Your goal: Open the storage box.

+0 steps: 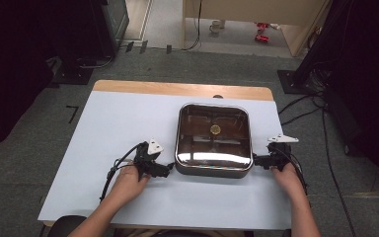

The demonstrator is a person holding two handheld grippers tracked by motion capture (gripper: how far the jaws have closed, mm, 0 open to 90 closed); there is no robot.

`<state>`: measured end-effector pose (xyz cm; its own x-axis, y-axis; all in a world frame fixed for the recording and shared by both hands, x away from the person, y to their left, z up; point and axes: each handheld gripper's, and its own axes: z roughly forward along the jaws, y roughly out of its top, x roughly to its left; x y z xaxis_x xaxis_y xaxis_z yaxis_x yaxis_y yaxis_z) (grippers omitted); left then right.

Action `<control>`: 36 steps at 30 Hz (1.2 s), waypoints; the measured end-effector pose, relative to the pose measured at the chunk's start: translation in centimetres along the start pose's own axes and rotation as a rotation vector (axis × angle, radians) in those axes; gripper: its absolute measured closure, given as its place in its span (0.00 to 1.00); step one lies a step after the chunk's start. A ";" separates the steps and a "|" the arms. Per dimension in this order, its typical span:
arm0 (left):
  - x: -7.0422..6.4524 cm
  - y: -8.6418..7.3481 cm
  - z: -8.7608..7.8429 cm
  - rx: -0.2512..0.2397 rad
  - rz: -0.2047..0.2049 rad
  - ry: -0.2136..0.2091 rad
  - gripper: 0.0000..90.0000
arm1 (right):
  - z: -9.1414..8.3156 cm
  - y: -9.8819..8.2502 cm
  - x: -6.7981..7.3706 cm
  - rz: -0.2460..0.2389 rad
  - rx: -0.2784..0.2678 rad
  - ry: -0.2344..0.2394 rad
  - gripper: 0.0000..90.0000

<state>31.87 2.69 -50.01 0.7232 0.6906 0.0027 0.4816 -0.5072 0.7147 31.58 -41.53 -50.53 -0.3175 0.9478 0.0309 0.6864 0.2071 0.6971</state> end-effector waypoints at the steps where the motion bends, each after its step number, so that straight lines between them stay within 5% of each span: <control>1: 0.0 0.0 0.0 0.000 0.000 0.001 0.08 | 0.0 0.0 0.0 -0.001 0.000 0.000 0.00; 15: -0.3 0.3 -0.1 0.029 -0.002 0.015 0.10 | 0.0 0.0 0.0 -0.001 0.000 -0.001 0.00; 18: 0.1 1.3 -0.3 0.108 0.075 -0.052 0.17 | 0.0 0.0 0.0 -0.001 -0.001 -0.001 0.00; 20: 0.7 1.4 -0.5 0.116 0.073 -0.091 0.18 | 0.0 0.0 0.0 -0.001 0.000 -0.001 0.00; 22: 1.2 1.5 -0.8 0.120 0.061 -0.066 0.28 | 0.0 0.0 0.0 -0.001 -0.001 -0.001 0.00; 27: 2.3 2.1 -2.0 0.092 0.000 -0.108 0.29 | 0.0 0.0 0.0 0.000 0.000 -0.001 0.00; 28: 2.8 2.6 -2.7 0.071 -0.024 -0.150 0.28 | 0.0 0.0 0.0 0.000 0.000 -0.001 0.00; 33: 2.7 3.6 -4.0 0.019 -0.014 -0.136 0.23 | 0.0 0.0 0.0 -0.001 0.000 -0.002 0.00; 36: 2.3 4.9 -5.2 -0.037 0.031 -0.213 0.23 | 0.0 0.0 0.0 -0.001 0.001 -0.002 0.00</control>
<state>33.28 4.45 -42.82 0.8277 0.5482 -0.1195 0.4414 -0.5047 0.7419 31.57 -41.51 -50.52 -0.3168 0.9481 0.0290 0.6866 0.2081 0.6966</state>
